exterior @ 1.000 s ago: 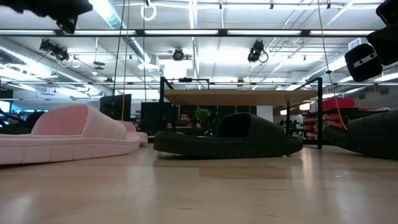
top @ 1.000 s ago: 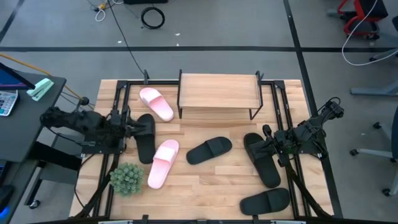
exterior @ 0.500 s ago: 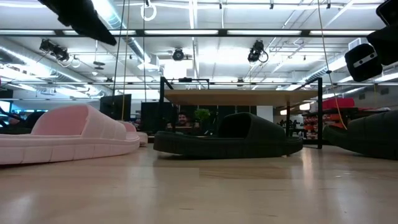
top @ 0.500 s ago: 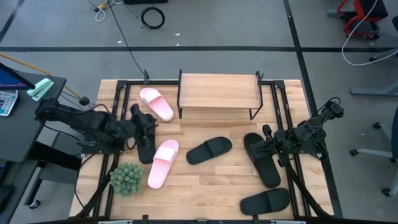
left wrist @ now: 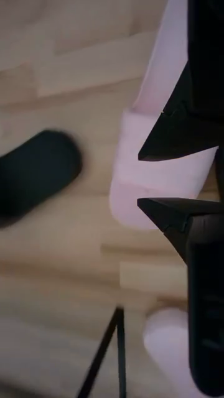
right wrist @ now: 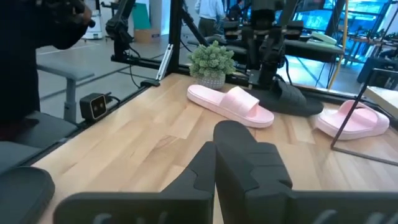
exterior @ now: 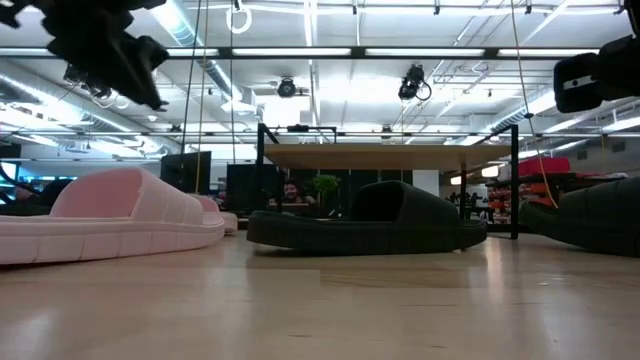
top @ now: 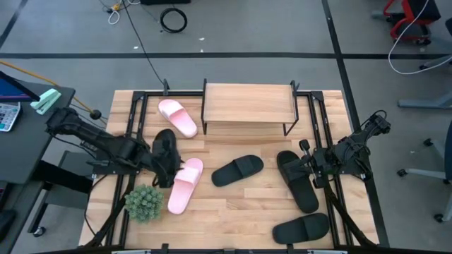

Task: Pick and place slides into the shelf
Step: Put the pink slides on the shelf

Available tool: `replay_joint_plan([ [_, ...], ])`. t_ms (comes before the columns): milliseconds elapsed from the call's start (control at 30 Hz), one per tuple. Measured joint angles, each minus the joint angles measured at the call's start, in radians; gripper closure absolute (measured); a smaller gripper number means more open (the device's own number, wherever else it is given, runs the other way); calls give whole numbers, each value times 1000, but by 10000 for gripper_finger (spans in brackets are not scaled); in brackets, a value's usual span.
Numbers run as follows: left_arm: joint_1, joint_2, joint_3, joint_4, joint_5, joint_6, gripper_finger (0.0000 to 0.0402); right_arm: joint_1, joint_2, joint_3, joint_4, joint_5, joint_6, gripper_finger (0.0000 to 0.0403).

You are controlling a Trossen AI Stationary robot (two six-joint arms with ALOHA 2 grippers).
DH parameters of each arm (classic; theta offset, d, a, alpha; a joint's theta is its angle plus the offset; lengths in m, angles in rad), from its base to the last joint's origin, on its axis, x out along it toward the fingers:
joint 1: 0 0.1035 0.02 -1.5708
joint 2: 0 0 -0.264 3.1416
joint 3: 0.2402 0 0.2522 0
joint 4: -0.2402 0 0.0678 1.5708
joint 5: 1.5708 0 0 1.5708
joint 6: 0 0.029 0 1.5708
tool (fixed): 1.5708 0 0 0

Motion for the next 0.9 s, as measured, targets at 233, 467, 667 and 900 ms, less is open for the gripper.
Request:
replay_joint_plan([
  [233,-71,136,0,2,68,-64,285,0,0,0,0,16,-94,389],
  [467,-92,249,0,38,67,-86,284,0,0,0,0,16,-89,389],
  [667,-92,324,0,77,65,-83,250,0,0,0,0,16,-89,389],
  [900,-88,367,1,102,-99,-85,229,0,0,0,0,16,-89,389],
])
